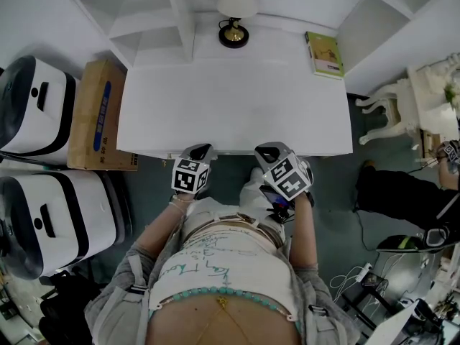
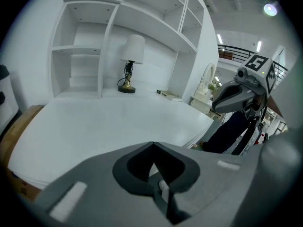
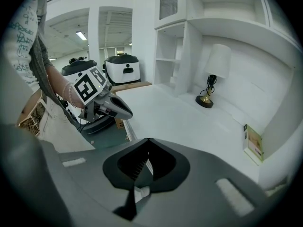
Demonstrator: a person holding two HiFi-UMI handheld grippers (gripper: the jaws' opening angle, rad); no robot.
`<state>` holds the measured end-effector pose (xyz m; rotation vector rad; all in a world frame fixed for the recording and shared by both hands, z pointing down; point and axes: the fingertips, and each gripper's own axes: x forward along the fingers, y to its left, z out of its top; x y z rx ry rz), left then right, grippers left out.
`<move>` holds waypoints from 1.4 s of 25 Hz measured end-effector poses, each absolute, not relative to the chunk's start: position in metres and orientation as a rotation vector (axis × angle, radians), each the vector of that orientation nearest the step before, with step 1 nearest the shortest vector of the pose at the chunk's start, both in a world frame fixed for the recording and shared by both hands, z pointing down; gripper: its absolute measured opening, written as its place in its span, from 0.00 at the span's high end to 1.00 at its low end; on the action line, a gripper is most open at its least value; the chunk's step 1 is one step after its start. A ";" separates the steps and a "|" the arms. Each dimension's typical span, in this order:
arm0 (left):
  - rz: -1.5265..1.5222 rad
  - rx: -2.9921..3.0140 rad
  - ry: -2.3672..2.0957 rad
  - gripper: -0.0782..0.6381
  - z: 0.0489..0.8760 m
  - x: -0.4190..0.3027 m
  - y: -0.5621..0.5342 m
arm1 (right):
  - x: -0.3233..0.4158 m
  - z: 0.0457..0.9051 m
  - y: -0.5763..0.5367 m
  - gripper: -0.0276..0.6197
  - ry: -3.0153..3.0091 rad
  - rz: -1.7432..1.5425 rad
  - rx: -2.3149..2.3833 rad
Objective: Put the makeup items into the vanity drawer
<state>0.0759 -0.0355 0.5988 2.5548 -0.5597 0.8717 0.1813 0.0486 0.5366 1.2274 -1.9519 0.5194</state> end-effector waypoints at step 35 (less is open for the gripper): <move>0.441 2.757 -0.321 0.88 0.443 0.141 -0.009 | 0.161 0.448 0.018 0.91 -2.173 0.447 1.455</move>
